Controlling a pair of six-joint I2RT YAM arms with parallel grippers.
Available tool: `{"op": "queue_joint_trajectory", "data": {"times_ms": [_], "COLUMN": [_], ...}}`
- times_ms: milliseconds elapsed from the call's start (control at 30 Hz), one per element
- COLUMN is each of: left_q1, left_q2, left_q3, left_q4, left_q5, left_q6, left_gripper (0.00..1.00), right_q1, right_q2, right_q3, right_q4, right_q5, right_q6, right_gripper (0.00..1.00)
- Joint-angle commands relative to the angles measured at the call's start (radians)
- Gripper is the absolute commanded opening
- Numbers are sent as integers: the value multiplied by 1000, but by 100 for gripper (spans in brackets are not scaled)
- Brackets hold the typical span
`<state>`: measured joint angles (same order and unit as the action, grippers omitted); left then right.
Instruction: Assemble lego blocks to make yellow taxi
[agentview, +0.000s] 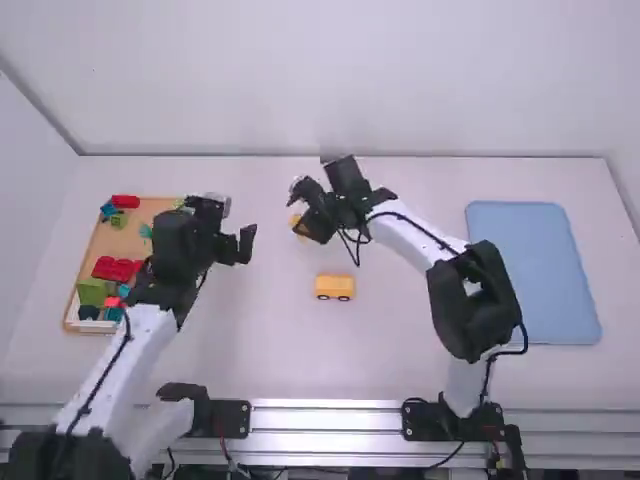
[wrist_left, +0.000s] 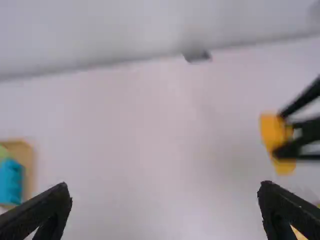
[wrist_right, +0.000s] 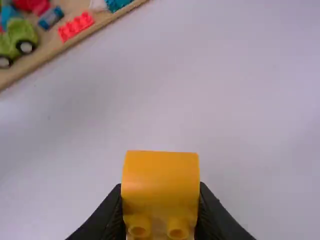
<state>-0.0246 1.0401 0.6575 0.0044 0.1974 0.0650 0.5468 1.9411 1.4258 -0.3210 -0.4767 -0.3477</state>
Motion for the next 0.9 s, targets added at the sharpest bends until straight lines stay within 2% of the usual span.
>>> {"op": "queue_joint_trajectory", "data": {"times_ms": [0, 200, 367, 433, 567, 867], "left_q1": [-6, -6, 6, -2, 6, 7], "left_q2": [-157, -542, -715, -792, -833, -830], "left_q3": [-59, -248, -322, -349, -355, -355], "left_q4": [-6, -1, -9, -27, -61, -80], "left_q5": [-147, -283, -288, -288, -288, -290], "left_q6": [11, -30, -36, -35, -35, -32], "left_gripper": [99, 99, 99, 99, 99, 99], "right_q1": [38, 144, 204, 240, 278, 312], "right_q2": [4, 89, 191, 273, 353, 394], "right_q3": [27, 116, 230, 320, 399, 406], "right_q4": [-33, -192, -332, -438, -520, -528], "right_q5": [105, 196, 272, 311, 337, 399], "right_q6": [-113, -239, -294, -340, -377, -380], "right_gripper": [3, 2, 1, 0, 0, 0]}}
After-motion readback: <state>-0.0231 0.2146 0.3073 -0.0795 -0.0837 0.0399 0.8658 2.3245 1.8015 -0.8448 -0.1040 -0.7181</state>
